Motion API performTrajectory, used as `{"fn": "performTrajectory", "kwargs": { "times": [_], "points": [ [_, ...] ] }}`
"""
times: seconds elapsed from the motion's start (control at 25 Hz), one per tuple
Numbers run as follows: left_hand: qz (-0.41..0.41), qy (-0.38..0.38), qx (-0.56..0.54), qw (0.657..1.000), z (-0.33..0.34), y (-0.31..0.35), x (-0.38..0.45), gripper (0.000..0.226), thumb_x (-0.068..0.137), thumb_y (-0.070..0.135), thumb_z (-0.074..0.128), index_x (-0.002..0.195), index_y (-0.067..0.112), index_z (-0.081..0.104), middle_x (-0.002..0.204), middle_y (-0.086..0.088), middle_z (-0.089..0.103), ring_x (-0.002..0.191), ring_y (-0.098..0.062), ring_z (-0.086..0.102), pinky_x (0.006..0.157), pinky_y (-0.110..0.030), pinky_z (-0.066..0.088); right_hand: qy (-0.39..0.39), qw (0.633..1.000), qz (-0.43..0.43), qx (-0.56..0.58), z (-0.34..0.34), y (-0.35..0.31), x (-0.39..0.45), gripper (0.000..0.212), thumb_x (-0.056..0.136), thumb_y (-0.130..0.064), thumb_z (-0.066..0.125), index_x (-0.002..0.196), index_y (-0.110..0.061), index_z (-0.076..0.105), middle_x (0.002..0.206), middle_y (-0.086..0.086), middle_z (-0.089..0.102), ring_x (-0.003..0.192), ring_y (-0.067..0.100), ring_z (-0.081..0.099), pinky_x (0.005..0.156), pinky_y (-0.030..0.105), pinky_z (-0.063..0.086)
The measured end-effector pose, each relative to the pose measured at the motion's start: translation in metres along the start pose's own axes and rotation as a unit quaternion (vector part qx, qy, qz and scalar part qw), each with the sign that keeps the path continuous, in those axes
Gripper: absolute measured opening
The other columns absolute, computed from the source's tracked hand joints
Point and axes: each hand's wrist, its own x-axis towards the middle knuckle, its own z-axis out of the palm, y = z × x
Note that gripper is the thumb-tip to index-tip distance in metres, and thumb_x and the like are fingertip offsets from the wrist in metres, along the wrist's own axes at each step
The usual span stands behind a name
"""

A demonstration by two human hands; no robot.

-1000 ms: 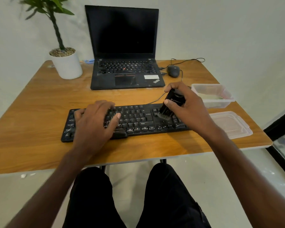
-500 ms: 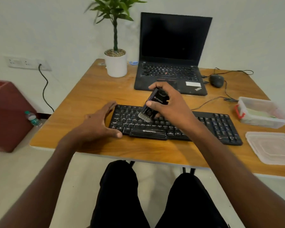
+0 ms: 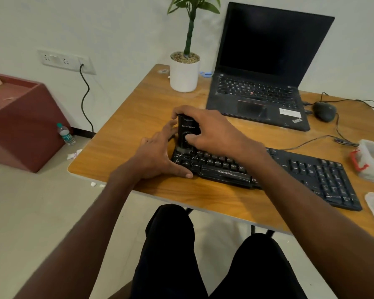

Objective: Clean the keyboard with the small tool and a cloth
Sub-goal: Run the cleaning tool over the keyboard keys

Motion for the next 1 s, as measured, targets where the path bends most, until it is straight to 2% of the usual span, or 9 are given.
{"fn": "performTrajectory", "kwargs": {
  "times": [0.08, 0.2, 0.36, 0.52, 0.6, 0.8, 0.88, 0.92, 1.0],
  "points": [
    [0.011, 0.002, 0.002, 1.0, 0.0, -0.003, 0.001, 0.148, 0.048, 0.077, 0.092, 0.163, 0.039, 0.008, 0.164, 0.011, 0.041, 0.15, -0.016, 0.037, 0.12, -0.045, 0.019, -0.022, 0.997, -0.011, -0.071, -0.011, -0.007, 0.007, 0.058, 0.086, -0.009, 0.071, 0.135, -0.036, 0.057, 0.112, -0.014, 0.064, 0.097, 0.007, 0.059, 0.079, 0.026, 0.052],
    [0.0, 0.005, 0.008, 1.0, 0.002, -0.006, 0.001, 0.138, 0.048, 0.08, 0.091, 0.158, 0.035, 0.02, 0.153, 0.01, 0.049, 0.142, -0.015, 0.044, 0.117, -0.042, 0.025, 0.001, 0.999, -0.048, -0.012, -0.002, -0.019, 0.004, 0.057, 0.085, -0.011, 0.073, 0.133, -0.038, 0.057, 0.121, -0.013, 0.067, 0.105, 0.007, 0.061, 0.087, 0.034, 0.056],
    [0.014, 0.009, 0.014, 1.0, 0.003, -0.003, 0.0, 0.138, 0.049, 0.076, 0.092, 0.158, 0.039, 0.016, 0.158, 0.01, 0.045, 0.145, -0.015, 0.041, 0.117, -0.044, 0.024, -0.048, 0.996, -0.022, -0.071, -0.008, -0.003, -0.01, 0.061, 0.086, -0.008, 0.072, 0.134, -0.041, 0.058, 0.118, -0.015, 0.068, 0.106, 0.01, 0.063, 0.08, 0.026, 0.053],
    [0.009, 0.007, 0.002, 1.0, 0.001, -0.002, 0.0, 0.144, 0.048, 0.076, 0.093, 0.161, 0.038, 0.013, 0.161, 0.012, 0.043, 0.149, -0.016, 0.039, 0.121, -0.049, 0.022, 0.037, 0.999, -0.014, -0.007, -0.003, -0.011, -0.009, 0.06, 0.087, -0.008, 0.073, 0.136, -0.039, 0.057, 0.119, -0.013, 0.065, 0.105, 0.007, 0.059, 0.081, 0.026, 0.054],
    [0.004, 0.005, 0.008, 1.0, 0.001, -0.002, -0.001, 0.144, 0.049, 0.075, 0.093, 0.161, 0.036, 0.012, 0.162, 0.01, 0.042, 0.149, -0.018, 0.039, 0.121, -0.048, 0.022, 0.033, 0.999, -0.024, 0.022, 0.007, -0.012, -0.015, 0.061, 0.088, -0.008, 0.072, 0.138, -0.039, 0.055, 0.119, -0.014, 0.064, 0.106, 0.008, 0.061, 0.084, 0.03, 0.058],
    [0.005, 0.004, 0.004, 1.0, -0.001, 0.001, -0.001, 0.142, 0.05, 0.068, 0.096, 0.161, 0.039, 0.012, 0.164, 0.011, 0.037, 0.15, -0.018, 0.036, 0.12, -0.046, 0.017, -0.036, 0.988, 0.121, -0.086, -0.029, 0.013, -0.017, 0.064, 0.088, -0.01, 0.071, 0.138, -0.045, 0.052, 0.117, -0.009, 0.05, 0.102, 0.016, 0.057, 0.074, 0.028, 0.053],
    [0.006, 0.005, 0.001, 1.0, -0.001, 0.002, -0.001, 0.142, 0.051, 0.067, 0.096, 0.162, 0.038, 0.013, 0.164, 0.011, 0.038, 0.15, -0.018, 0.036, 0.12, -0.046, 0.017, 0.01, 0.992, 0.124, 0.004, -0.023, 0.015, -0.013, 0.062, 0.086, -0.01, 0.073, 0.135, -0.045, 0.055, 0.12, -0.009, 0.054, 0.103, 0.016, 0.06, 0.075, 0.027, 0.057],
    [0.006, 0.005, 0.001, 1.0, -0.001, 0.002, -0.001, 0.141, 0.051, 0.066, 0.096, 0.162, 0.038, 0.014, 0.164, 0.012, 0.037, 0.15, -0.018, 0.035, 0.12, -0.047, 0.017, 0.033, 0.989, 0.125, 0.075, -0.018, 0.015, -0.013, 0.06, 0.087, -0.009, 0.074, 0.133, -0.044, 0.056, 0.121, -0.008, 0.056, 0.102, 0.014, 0.062, 0.072, 0.024, 0.06],
    [0.005, 0.004, 0.003, 1.0, -0.002, 0.004, -0.002, 0.14, 0.05, 0.067, 0.095, 0.162, 0.038, 0.014, 0.164, 0.012, 0.037, 0.15, -0.017, 0.035, 0.12, -0.046, 0.017, 0.039, 0.987, 0.121, 0.101, -0.009, 0.017, -0.016, 0.057, 0.089, -0.008, 0.074, 0.13, -0.043, 0.057, 0.122, -0.006, 0.058, 0.095, 0.009, 0.063, 0.059, 0.013, 0.055]
  ]
}}
